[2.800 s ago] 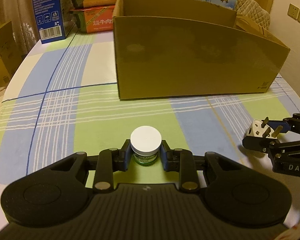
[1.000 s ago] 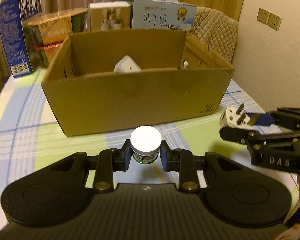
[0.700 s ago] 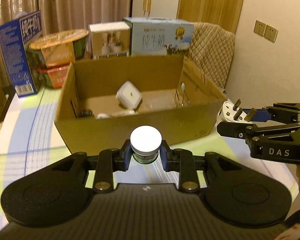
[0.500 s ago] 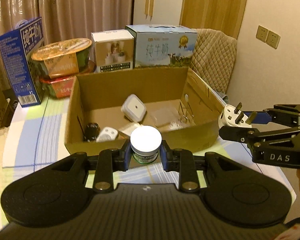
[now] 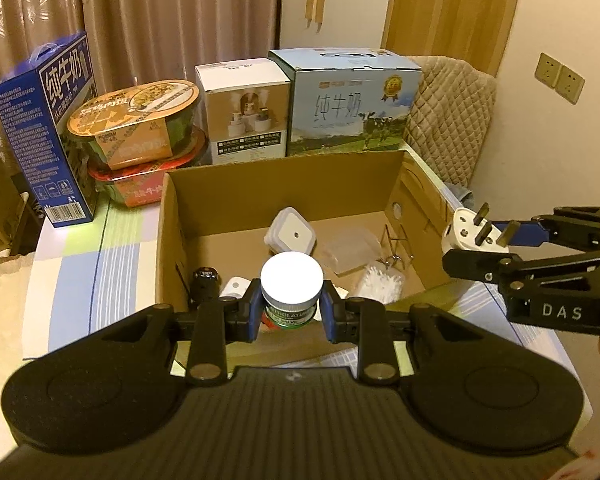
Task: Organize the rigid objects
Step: 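Lift the jar and plug and carry both over the box, then lower the jar and plug into the box and open both tools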
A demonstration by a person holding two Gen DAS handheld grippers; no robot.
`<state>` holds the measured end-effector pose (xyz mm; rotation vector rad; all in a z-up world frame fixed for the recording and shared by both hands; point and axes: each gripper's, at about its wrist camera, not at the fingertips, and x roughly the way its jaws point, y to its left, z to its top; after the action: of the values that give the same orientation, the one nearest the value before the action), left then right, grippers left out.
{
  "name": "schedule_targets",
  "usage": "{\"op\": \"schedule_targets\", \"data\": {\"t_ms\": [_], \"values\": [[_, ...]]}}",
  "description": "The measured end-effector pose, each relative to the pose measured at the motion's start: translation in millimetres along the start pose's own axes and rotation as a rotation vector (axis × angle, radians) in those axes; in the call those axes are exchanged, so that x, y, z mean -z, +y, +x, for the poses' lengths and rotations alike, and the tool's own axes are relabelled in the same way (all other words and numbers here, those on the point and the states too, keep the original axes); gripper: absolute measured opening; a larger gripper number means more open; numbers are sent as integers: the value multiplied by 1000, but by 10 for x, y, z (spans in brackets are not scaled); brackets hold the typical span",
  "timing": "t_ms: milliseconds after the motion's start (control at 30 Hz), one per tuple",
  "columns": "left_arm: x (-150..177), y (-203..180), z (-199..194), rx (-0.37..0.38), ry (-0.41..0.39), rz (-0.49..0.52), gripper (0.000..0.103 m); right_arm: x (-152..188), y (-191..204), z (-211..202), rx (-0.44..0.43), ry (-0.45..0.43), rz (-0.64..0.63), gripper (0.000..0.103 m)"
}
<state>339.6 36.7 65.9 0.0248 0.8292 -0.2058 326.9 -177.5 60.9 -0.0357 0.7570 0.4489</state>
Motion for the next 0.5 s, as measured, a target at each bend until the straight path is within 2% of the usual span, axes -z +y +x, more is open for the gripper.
{"op": "schedule_targets", "data": {"t_ms": [267, 500], "values": [[-108, 115, 161, -7, 1, -22, 25, -73, -188, 204, 6, 41, 76, 48], [-121, 247, 438, -12, 33, -41, 25, -7, -359, 504, 14, 94, 118, 48]]}}
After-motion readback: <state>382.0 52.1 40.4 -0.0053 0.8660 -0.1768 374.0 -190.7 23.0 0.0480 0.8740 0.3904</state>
